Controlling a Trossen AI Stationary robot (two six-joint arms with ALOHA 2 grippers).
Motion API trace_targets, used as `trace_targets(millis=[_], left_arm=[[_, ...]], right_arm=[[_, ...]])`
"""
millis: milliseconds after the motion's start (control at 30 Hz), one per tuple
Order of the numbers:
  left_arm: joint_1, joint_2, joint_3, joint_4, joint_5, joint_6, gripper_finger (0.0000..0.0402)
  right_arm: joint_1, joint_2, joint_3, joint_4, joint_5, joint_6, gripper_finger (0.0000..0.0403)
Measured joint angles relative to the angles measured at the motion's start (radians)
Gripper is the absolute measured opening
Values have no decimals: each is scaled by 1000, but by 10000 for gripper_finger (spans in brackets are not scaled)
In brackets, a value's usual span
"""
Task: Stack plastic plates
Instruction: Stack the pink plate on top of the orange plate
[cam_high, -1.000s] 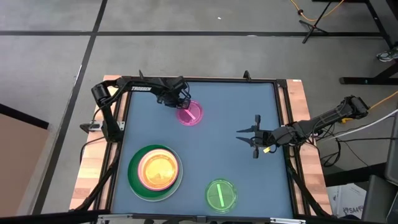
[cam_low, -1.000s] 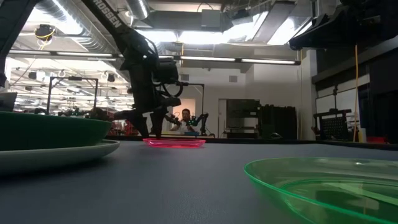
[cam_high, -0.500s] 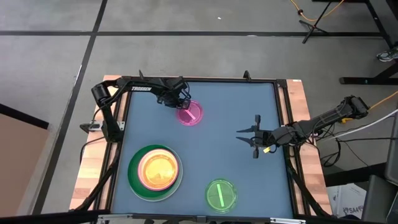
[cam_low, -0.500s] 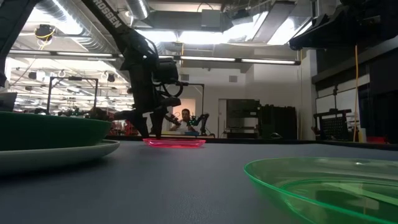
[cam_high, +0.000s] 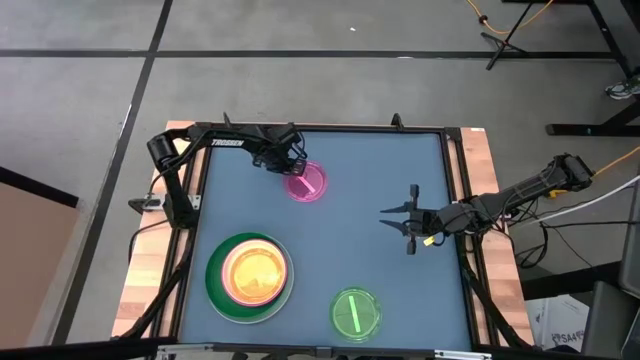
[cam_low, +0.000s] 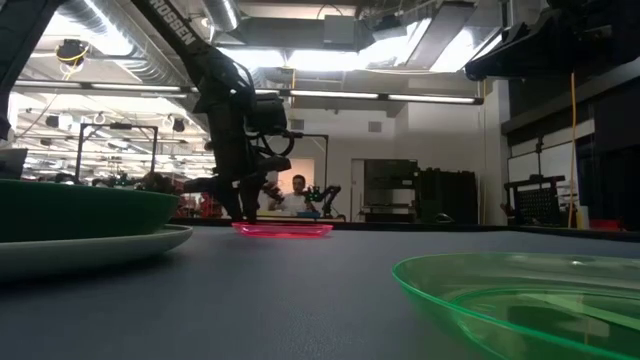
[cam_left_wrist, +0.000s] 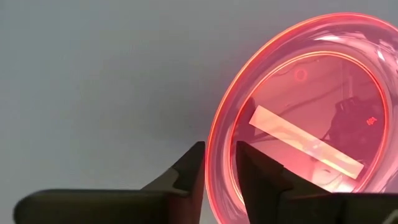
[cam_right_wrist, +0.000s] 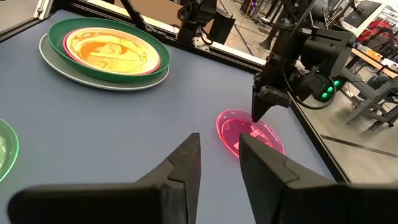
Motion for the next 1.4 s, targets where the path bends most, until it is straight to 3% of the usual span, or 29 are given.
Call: trace_targets(millis=[367,667,1000,1400], left_arm=[[0,0,0,1,-6,0,54],[0,0,0,46,-7,0,4],[0,0,0,67,-6,34,1],[-3,0,0,111,192,71,0]], right_arm=[[0,0,0,0,0,0,104],[0,0,0,0,0,0,104],[0,0,0,-11,0,0,104],[0,0,0,-18,0,0,104]])
